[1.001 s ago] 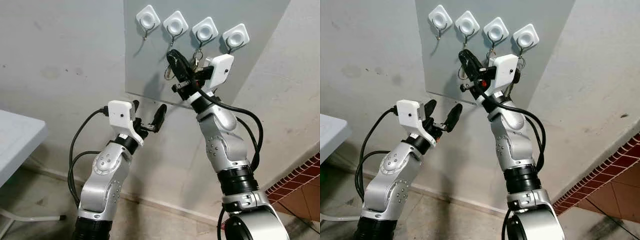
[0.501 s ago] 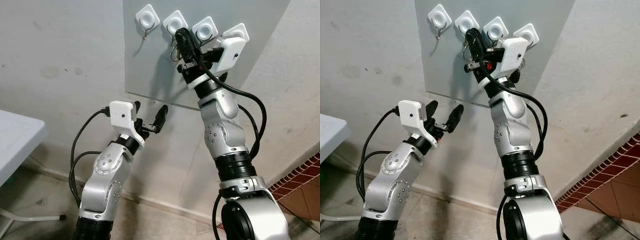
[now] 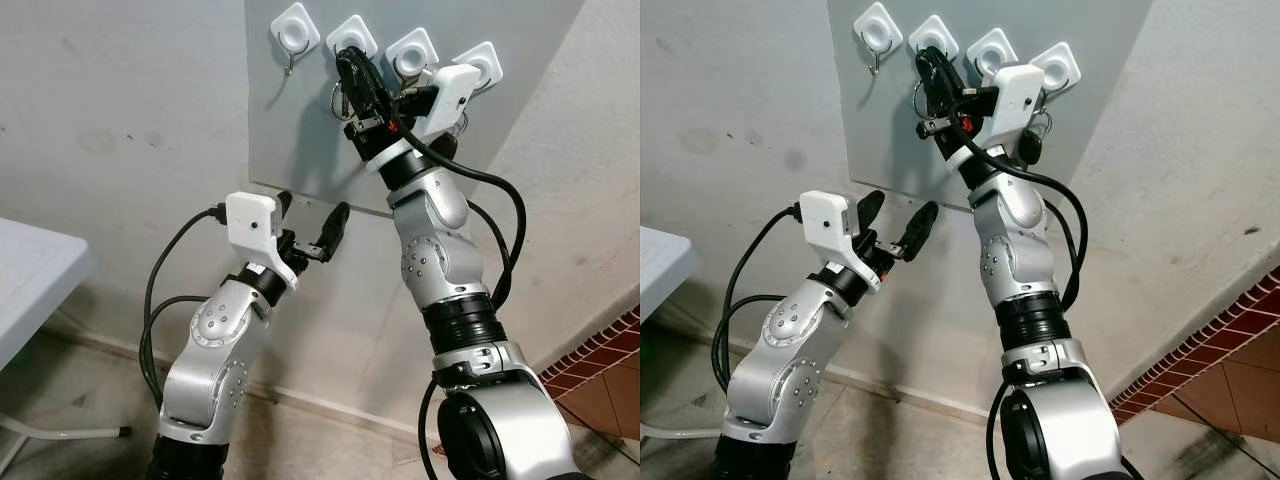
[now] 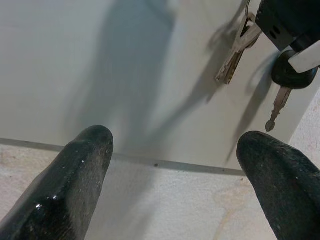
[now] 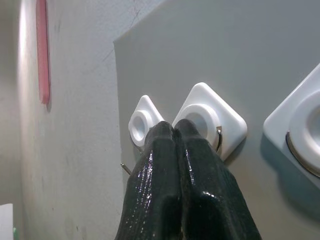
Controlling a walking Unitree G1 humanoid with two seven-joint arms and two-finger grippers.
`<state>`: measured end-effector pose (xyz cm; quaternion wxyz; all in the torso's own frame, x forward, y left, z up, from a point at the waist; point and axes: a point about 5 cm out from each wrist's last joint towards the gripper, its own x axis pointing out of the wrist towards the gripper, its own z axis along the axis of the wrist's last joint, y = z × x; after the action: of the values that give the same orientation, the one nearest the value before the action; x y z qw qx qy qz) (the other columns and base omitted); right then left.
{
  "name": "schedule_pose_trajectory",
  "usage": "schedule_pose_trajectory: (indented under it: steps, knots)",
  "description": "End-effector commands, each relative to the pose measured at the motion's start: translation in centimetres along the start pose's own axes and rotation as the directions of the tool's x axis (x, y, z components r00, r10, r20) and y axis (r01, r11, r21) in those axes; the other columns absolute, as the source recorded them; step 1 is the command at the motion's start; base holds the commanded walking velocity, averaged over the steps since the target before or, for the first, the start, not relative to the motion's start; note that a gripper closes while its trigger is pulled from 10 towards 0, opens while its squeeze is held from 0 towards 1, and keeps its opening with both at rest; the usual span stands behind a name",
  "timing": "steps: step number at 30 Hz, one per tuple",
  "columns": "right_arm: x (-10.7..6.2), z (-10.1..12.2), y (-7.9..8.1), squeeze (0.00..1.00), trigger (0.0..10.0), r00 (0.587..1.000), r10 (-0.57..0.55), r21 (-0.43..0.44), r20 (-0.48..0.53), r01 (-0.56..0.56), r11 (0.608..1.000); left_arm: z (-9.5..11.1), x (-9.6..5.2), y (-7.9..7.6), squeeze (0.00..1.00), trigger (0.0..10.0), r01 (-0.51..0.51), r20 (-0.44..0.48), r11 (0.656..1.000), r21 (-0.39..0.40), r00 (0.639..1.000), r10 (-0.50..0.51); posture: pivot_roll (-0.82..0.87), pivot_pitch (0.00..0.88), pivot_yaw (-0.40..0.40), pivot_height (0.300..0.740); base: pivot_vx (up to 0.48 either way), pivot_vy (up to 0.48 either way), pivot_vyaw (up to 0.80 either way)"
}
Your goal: Hang keys on a hook
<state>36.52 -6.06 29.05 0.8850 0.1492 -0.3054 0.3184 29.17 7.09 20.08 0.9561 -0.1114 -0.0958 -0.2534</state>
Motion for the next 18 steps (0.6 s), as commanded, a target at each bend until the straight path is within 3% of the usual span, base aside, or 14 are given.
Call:
schedule_pose_trajectory:
  steps: [1,12,18]
  knots:
    - [0.56,0.78,-0.15,0.00,10.0,1.000,0.015,-0.013,0.027,-0.014,1.000,0.47,0.17,-0.48,0.00,10.0,0.022,0.007,1.000,0.008,1.000,-0.022,0.02,0.070,-0.105,0.714,0.000,0.000,0.00]
    - [0.98,1.31,-0.48,0.00,10.0,0.999,0.034,-0.022,0.042,-0.033,0.999,0.77,0.36,-0.60,0.00,10.0,0.027,0.013,1.000,0.003,1.000,-0.027,0.02,0.070,-0.103,0.714,0.000,0.000,0.00]
    - [1.21,1.76,-0.24,0.00,10.0,0.996,0.063,0.027,0.070,-0.065,0.998,0.77,0.35,-0.61,0.00,10.0,0.024,0.014,1.000,-0.005,1.000,-0.024,0.02,0.071,-0.103,0.714,0.000,0.000,0.00]
